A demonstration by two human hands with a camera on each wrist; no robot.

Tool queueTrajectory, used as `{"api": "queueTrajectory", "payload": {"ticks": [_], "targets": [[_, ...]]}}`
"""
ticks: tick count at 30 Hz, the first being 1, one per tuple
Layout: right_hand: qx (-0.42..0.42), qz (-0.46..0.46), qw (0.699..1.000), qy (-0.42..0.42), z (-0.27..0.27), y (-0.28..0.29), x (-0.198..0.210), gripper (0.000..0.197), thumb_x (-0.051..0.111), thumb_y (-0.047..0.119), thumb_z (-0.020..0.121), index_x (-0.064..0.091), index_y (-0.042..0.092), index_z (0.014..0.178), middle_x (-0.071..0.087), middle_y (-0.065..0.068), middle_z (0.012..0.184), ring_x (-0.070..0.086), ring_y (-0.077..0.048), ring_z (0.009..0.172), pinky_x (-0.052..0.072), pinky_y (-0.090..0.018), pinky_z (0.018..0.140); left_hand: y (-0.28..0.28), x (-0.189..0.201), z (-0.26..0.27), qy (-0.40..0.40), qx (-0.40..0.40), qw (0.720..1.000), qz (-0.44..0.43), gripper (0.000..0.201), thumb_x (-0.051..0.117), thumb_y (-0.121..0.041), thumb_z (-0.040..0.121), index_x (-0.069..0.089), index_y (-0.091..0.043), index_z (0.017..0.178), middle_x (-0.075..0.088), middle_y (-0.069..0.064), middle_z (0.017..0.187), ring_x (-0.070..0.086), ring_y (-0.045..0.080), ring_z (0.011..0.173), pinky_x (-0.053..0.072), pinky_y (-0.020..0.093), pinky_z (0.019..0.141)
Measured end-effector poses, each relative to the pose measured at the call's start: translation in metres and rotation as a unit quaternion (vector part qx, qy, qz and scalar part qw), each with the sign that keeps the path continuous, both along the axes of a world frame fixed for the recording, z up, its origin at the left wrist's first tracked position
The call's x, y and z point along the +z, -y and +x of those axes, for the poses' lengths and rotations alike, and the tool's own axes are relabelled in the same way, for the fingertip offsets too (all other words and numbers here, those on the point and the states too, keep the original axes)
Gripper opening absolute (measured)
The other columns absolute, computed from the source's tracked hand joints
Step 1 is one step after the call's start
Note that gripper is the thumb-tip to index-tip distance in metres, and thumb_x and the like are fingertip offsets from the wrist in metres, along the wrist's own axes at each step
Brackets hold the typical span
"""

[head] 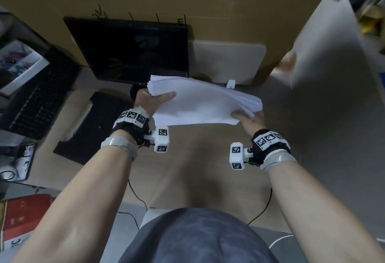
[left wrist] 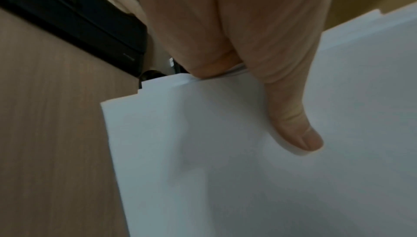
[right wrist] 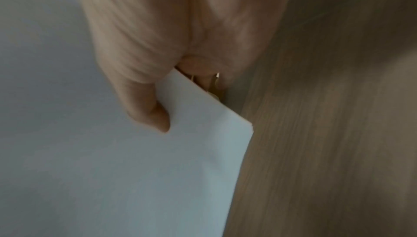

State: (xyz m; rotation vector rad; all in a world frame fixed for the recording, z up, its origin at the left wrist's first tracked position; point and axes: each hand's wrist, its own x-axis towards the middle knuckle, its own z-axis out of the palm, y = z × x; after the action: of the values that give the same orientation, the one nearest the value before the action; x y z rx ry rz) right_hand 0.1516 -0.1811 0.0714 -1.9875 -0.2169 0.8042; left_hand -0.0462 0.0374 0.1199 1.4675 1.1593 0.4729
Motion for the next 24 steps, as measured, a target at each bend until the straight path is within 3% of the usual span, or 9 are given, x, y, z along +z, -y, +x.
{"api": "queueTrajectory", "payload": {"ticks": [2, 4, 9, 12, 14, 17, 19, 21, 24], "targets": [[-0.082, 0.068, 0.994, -0.038, -0.004, -0.005, 0.0, 0.024, 0.073, 0.001, 0.075, 0.068, 0.012, 0.096, 0.069, 0.0, 0.09, 0.066, -0.022, 0.089, 0.048, -0.022, 0.069, 0.001, -0.009, -0.001, 0.009, 0.006, 1.0, -0.009, 0.035, 0.091, -0.036, 0.058, 0.074, -0.02, 0.084, 0.076, 0.0, 0.086, 0.073, 0.021, 0.081, 0.059, 0.04, 0.078], [-0.125, 0.101, 0.986, -0.052, -0.005, -0.011, 0.003, 0.027, 0.065, -0.009, 0.072, 0.067, 0.015, 0.084, 0.068, 0.004, 0.081, 0.065, -0.016, 0.081, 0.049, -0.025, 0.071, 0.002, -0.018, -0.004, 0.0, 0.014, 1.0, -0.022, 0.036, 0.09, -0.04, 0.059, 0.074, -0.021, 0.085, 0.075, -0.001, 0.087, 0.072, 0.02, 0.082, 0.057, 0.042, 0.084], [-0.161, 0.104, 0.981, -0.04, 0.001, -0.02, -0.016, 0.03, 0.06, -0.013, 0.074, 0.063, 0.018, 0.073, 0.065, 0.005, 0.073, 0.061, -0.005, 0.065, 0.05, -0.017, 0.06, -0.008, -0.062, -0.003, -0.051, 0.048, 0.997, -0.036, 0.062, 0.089, -0.06, 0.049, 0.072, -0.023, 0.096, 0.075, -0.005, 0.092, 0.072, 0.02, 0.085, 0.058, 0.036, 0.082], [-0.12, 0.018, 0.992, -0.035, 0.002, -0.018, -0.048, 0.022, 0.066, -0.002, 0.074, 0.062, 0.02, 0.07, 0.06, 0.002, 0.067, 0.056, -0.016, 0.061, 0.047, -0.025, 0.06, -0.001, -0.088, -0.004, -0.106, -0.006, 0.993, -0.047, 0.047, 0.083, -0.032, 0.074, 0.063, -0.016, 0.114, 0.066, -0.004, 0.101, 0.065, 0.016, 0.095, 0.052, 0.019, 0.077], [-0.099, -0.026, 0.994, -0.047, 0.004, -0.018, -0.064, 0.021, 0.071, 0.002, 0.074, 0.069, 0.022, 0.079, 0.065, 0.004, 0.07, 0.06, -0.018, 0.063, 0.051, -0.03, 0.064, 0.002, -0.108, 0.005, -0.133, -0.048, 0.989, -0.043, 0.054, 0.077, -0.015, 0.08, 0.056, -0.014, 0.13, 0.062, 0.004, 0.124, 0.059, 0.02, 0.112, 0.047, 0.023, 0.091], [-0.113, -0.049, 0.991, -0.059, 0.006, -0.019, -0.074, 0.034, 0.076, 0.005, 0.07, 0.073, 0.018, 0.101, 0.072, 0.001, 0.087, 0.067, -0.017, 0.076, 0.057, -0.037, 0.082, -0.005, -0.122, 0.015, -0.168, -0.058, 0.984, -0.023, 0.057, 0.051, 0.016, 0.088, 0.04, -0.001, 0.142, 0.049, 0.017, 0.14, 0.045, 0.031, 0.132, 0.032, 0.005, 0.103], [-0.109, -0.041, 0.992, -0.05, 0.004, -0.019, -0.069, 0.035, 0.074, 0.001, 0.072, 0.074, 0.019, 0.102, 0.072, 0.002, 0.087, 0.064, -0.013, 0.074, 0.054, -0.033, 0.08, -0.01, -0.132, 0.01, -0.124, -0.079, 0.989, -0.005, 0.059, 0.06, 0.017, 0.078, 0.054, -0.005, 0.132, 0.063, 0.008, 0.118, 0.058, 0.031, 0.117, 0.048, 0.013, 0.091], [-0.106, -0.025, 0.993, -0.048, 0.003, -0.02, -0.062, 0.035, 0.071, -0.004, 0.074, 0.074, 0.019, 0.101, 0.071, 0.004, 0.086, 0.062, -0.01, 0.073, 0.052, -0.029, 0.079, -0.013, -0.132, 0.003, -0.111, -0.089, 0.99, 0.003, 0.057, 0.07, 0.009, 0.074, 0.061, -0.012, 0.126, 0.066, 0.003, 0.11, 0.063, 0.022, 0.104, 0.052, 0.027, 0.091], [-0.094, -0.022, 0.994, -0.042, 0.004, -0.022, -0.061, 0.033, 0.07, -0.005, 0.076, 0.073, 0.02, 0.097, 0.07, 0.007, 0.083, 0.064, -0.006, 0.073, 0.051, -0.025, 0.077, -0.017, -0.135, 0.003, -0.109, -0.094, 0.99, 0.004, 0.054, 0.072, 0.006, 0.074, 0.062, -0.017, 0.122, 0.067, 0.004, 0.11, 0.064, 0.015, 0.097, 0.051, 0.022, 0.084]]}}
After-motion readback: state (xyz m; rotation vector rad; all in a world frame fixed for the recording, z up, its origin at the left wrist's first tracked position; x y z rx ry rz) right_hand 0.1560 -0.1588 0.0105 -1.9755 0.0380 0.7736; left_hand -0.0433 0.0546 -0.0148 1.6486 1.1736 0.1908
